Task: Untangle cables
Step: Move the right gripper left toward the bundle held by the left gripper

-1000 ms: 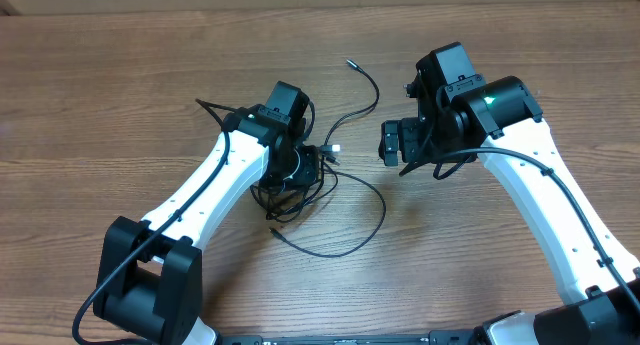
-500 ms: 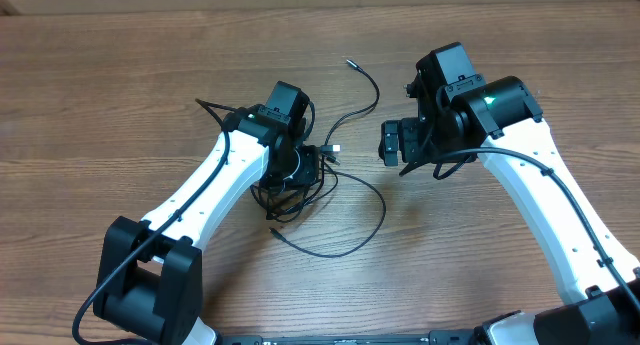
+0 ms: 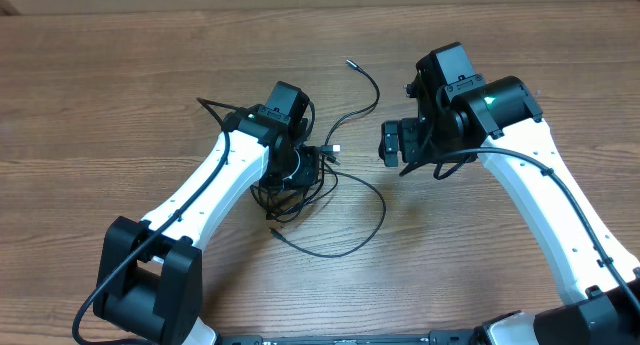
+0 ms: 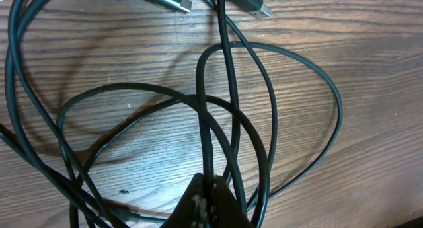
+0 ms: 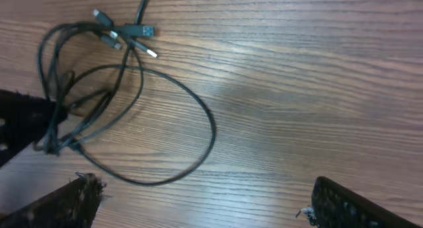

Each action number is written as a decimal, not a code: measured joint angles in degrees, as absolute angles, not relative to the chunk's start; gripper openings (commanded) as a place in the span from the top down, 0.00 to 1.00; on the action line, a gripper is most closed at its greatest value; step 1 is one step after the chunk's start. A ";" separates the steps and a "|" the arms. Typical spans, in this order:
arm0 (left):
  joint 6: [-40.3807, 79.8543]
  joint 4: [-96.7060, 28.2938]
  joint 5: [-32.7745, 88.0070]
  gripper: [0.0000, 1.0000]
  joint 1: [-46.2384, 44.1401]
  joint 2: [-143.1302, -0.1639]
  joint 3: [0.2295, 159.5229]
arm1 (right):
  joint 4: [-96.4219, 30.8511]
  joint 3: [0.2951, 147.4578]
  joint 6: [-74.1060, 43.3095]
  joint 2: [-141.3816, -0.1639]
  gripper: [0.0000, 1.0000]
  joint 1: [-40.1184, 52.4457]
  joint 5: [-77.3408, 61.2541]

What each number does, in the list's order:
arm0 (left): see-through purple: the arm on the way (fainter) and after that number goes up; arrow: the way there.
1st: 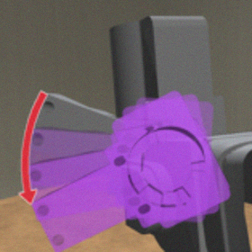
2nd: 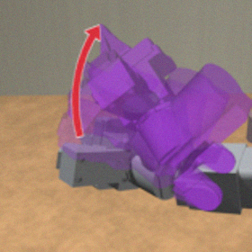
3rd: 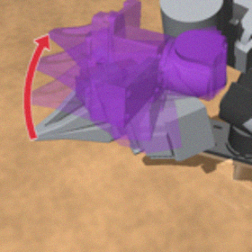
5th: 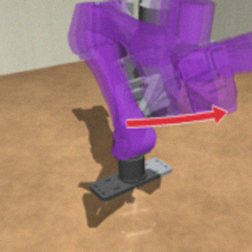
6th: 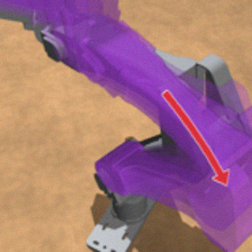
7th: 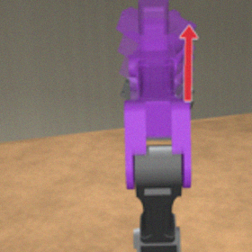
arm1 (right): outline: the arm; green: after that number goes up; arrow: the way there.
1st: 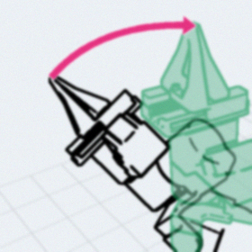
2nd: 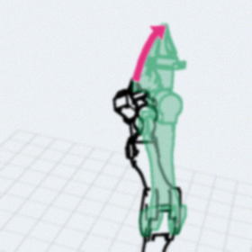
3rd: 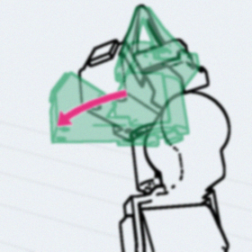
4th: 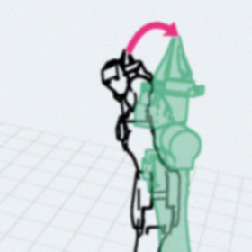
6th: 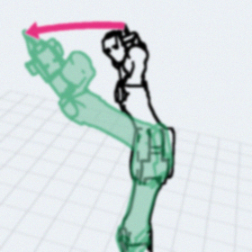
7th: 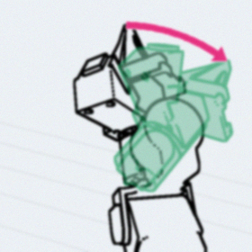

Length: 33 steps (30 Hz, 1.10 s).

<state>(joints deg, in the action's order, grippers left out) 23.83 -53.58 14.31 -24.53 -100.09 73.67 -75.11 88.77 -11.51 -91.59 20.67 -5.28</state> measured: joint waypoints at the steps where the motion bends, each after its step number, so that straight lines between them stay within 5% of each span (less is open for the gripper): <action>1: 23.73 -53.58 14.31 0.96 -24.53 -100.09 73.67 | -75.29 88.77 -10.83 -91.59 0.00 20.67 -4.93; 19: 23.07 -53.65 14.31 0.96 -24.56 -100.09 73.67 | -72.47 88.77 -9.80 -91.59 0.00 20.67 -4.91; 33: 20.75 -53.76 14.31 0.95 -24.56 -100.09 73.67 | -59.46 88.77 -19.99 -91.59 0.00 20.67 -25.63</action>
<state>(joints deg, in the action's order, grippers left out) 20.75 -53.76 14.31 -24.56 -100.09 73.67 -59.46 88.77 -19.99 -91.59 20.67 -25.63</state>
